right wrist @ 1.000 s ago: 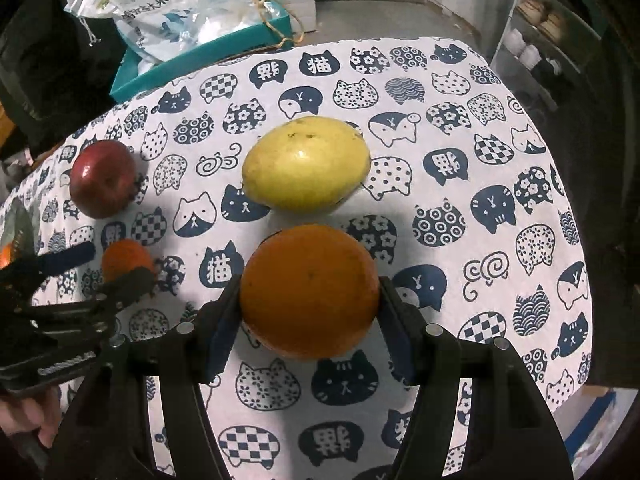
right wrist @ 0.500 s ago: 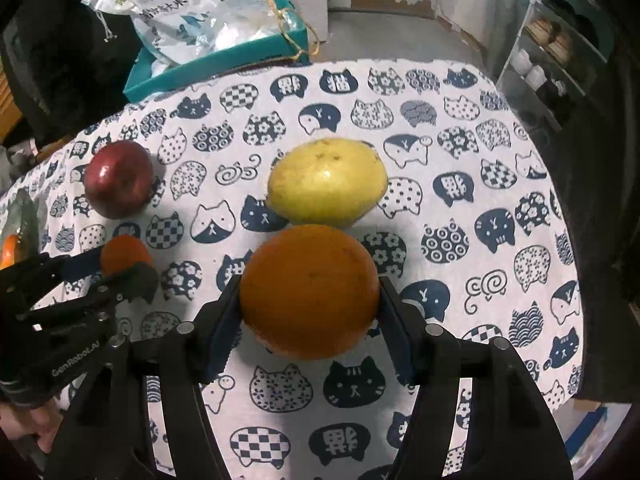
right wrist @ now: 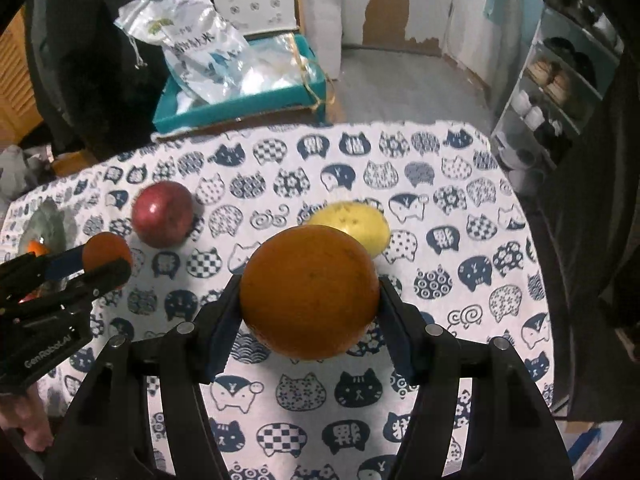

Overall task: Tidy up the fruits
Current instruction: 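Lift both held oranges and carry them toward the glass bowl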

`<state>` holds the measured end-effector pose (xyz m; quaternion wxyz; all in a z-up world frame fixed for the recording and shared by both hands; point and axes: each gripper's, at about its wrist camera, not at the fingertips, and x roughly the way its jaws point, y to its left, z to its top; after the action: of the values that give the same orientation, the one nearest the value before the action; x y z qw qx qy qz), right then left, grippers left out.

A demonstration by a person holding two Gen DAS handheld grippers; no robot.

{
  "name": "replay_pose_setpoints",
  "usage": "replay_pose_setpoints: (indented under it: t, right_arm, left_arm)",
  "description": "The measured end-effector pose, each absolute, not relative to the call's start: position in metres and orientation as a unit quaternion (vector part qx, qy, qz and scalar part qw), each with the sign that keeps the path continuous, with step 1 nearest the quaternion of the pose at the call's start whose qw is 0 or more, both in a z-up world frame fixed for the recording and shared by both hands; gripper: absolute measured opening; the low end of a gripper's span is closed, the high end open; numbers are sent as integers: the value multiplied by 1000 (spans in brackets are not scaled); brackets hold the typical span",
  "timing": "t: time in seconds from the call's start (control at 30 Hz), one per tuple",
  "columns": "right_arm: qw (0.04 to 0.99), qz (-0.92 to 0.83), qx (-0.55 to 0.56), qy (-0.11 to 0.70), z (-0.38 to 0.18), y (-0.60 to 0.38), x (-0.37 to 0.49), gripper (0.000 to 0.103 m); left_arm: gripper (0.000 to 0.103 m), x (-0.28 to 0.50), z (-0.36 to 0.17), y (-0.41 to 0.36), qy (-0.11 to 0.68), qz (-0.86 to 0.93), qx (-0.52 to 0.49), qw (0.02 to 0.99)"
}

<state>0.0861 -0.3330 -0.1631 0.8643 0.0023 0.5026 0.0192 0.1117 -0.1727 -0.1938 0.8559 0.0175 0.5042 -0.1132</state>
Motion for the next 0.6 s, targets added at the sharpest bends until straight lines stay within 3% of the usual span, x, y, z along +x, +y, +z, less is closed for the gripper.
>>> replay_pose_setpoints:
  t: [0.6]
  right_arm:
    - [897,57,-17,438,-90,-299,68,64]
  left_arm:
    - [43,78,-106,-143,420,-120,0,900]
